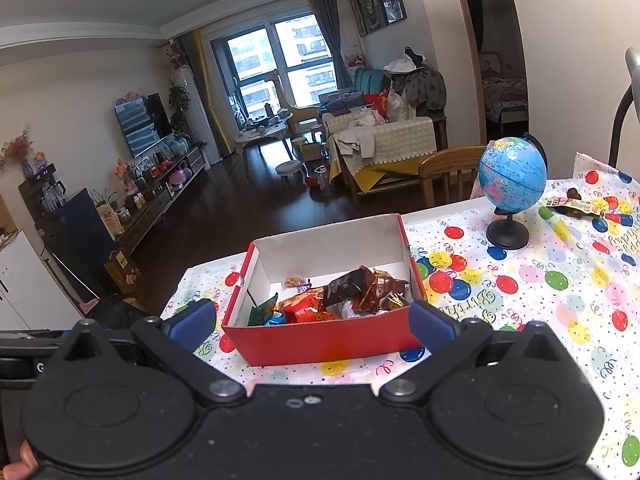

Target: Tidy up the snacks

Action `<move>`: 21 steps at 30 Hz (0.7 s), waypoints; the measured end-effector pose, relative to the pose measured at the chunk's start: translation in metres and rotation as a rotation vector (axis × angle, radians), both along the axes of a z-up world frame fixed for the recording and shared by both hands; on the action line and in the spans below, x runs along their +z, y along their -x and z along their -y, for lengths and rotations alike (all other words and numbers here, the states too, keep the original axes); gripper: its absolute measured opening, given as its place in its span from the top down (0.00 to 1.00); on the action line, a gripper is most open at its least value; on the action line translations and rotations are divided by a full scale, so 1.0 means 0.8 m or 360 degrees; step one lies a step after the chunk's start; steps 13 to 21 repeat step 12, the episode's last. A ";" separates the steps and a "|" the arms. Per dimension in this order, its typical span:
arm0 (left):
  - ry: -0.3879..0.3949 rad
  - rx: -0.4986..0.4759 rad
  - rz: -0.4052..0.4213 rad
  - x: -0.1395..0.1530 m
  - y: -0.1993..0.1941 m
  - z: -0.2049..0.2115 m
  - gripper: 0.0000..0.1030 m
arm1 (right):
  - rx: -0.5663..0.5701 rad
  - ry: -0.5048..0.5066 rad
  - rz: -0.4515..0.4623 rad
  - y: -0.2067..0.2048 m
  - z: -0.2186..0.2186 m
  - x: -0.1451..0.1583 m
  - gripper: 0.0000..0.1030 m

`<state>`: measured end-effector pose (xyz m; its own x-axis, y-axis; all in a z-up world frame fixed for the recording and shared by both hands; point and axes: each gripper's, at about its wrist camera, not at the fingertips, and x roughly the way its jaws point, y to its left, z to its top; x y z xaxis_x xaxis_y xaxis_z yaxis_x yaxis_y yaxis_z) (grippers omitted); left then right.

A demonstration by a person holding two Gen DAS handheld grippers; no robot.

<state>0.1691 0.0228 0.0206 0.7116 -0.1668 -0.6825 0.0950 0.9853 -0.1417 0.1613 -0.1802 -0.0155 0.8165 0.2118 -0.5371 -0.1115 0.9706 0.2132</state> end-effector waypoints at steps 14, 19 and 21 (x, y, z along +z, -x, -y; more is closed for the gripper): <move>-0.0002 0.0035 -0.0013 -0.009 -0.005 -0.007 0.14 | -0.0004 -0.0001 -0.0038 0.000 -0.005 -0.011 0.00; -0.0002 0.0035 -0.0013 -0.009 -0.005 -0.007 0.14 | -0.0004 -0.0001 -0.0038 0.000 -0.005 -0.011 0.00; -0.0002 0.0035 -0.0013 -0.009 -0.005 -0.007 0.14 | -0.0004 -0.0001 -0.0038 0.000 -0.005 -0.011 0.00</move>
